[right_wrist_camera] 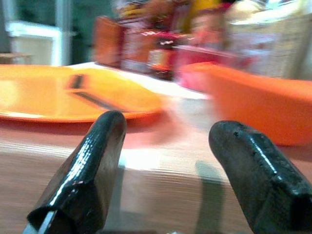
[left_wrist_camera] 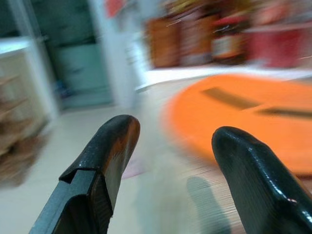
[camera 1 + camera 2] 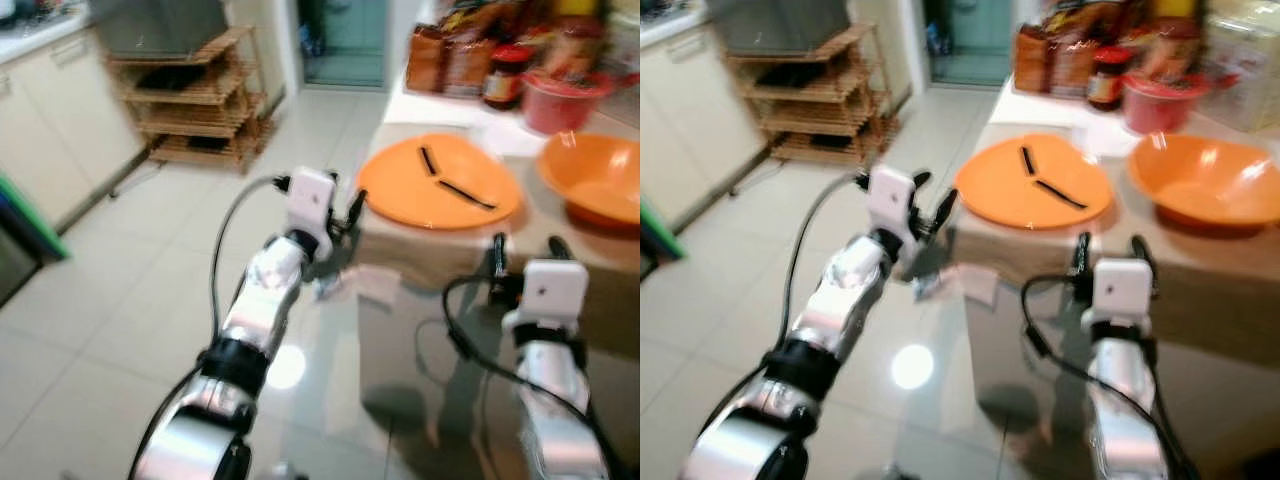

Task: Setting the table

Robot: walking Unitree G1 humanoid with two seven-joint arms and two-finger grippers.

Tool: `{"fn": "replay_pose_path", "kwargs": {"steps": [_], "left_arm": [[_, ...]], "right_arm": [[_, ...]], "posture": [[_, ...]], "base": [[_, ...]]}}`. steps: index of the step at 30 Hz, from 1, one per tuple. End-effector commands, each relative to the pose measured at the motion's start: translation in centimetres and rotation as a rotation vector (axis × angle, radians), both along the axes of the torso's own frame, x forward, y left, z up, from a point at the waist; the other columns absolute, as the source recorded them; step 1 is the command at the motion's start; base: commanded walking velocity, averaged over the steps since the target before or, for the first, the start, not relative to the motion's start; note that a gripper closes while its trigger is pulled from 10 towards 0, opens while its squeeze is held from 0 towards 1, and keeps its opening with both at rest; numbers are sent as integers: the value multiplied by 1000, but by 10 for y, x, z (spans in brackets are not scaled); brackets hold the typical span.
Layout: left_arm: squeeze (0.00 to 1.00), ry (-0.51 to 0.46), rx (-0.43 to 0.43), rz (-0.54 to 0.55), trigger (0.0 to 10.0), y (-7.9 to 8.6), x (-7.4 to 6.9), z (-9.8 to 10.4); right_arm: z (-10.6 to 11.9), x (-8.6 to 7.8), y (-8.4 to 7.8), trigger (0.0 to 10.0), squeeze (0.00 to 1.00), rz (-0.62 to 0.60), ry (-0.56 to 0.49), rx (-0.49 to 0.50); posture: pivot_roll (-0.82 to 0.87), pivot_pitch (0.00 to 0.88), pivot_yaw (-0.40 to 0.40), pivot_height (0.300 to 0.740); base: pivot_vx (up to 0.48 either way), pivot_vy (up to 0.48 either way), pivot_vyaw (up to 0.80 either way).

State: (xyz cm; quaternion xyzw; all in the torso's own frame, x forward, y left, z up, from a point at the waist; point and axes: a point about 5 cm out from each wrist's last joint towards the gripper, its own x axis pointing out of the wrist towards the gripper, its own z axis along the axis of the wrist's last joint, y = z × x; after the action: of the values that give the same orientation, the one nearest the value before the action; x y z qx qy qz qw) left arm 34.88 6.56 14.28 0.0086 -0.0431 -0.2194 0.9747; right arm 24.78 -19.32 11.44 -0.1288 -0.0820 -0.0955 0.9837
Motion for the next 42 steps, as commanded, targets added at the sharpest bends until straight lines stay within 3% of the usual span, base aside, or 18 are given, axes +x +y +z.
{"fn": "replay_pose_path", "kwargs": {"steps": [1, 5, 12, 20, 22, 26, 27, 35, 42], "left_arm": [[0, -4, -18, 14, 10000, 0, 4, 7], [0, -7, -38, 15, 10000, -1, 12, 19], [0, 197, -124, -10, 10000, -6, 23, 11], [0, 285, -144, -62, 10000, -20, 29, 10], [0, 347, -215, -52, 10000, -22, 34, 12], [0, 361, -236, -47, 10000, -24, 36, 14], [0, 393, -283, -52, 10000, -26, 38, 17], [0, 472, -302, -38, 10000, -36, 36, 8], [0, 543, -380, -30, 10000, -44, 34, 5]], "right_arm": [[-1, -3, -3, 10000, 0, -12, 5, -7], [-2, -3, -2, 10000, 0, -9, 9, -7], [-1, -4, 0, 10000, 0, -9, 5, -3], [5, -10, 0, 10000, 0, -3, -4, -6], [5, -19, -2, 10000, 0, -6, 5, -10], [4, -23, -3, 10000, 0, -11, 11, -12], [4, -29, -4, 10000, 0, -21, 19, -10], [7, -45, -2, 10000, 0, -34, 36, -11], [9, -56, -5, 10000, 0, -44, 65, -17]], "posture": [[-103, 0, 101, 740], [-103, 0, 105, 740], [-106, 0, 102, 740], [-128, 0, 99, 740], [-149, 0, 105, 740], [-149, 0, 105, 740], [-168, 0, 112, 740], [-204, 0, 117, 740], [-228, 0, 119, 740]], "base": [[0, 0, 0], [0, 0, 0], [0, 0, 0], [0, 0, 0], [0, 0, 0], [0, 0, 0], [0, 0, 0], [0, 0, 0], [0, 0, 0]]}}
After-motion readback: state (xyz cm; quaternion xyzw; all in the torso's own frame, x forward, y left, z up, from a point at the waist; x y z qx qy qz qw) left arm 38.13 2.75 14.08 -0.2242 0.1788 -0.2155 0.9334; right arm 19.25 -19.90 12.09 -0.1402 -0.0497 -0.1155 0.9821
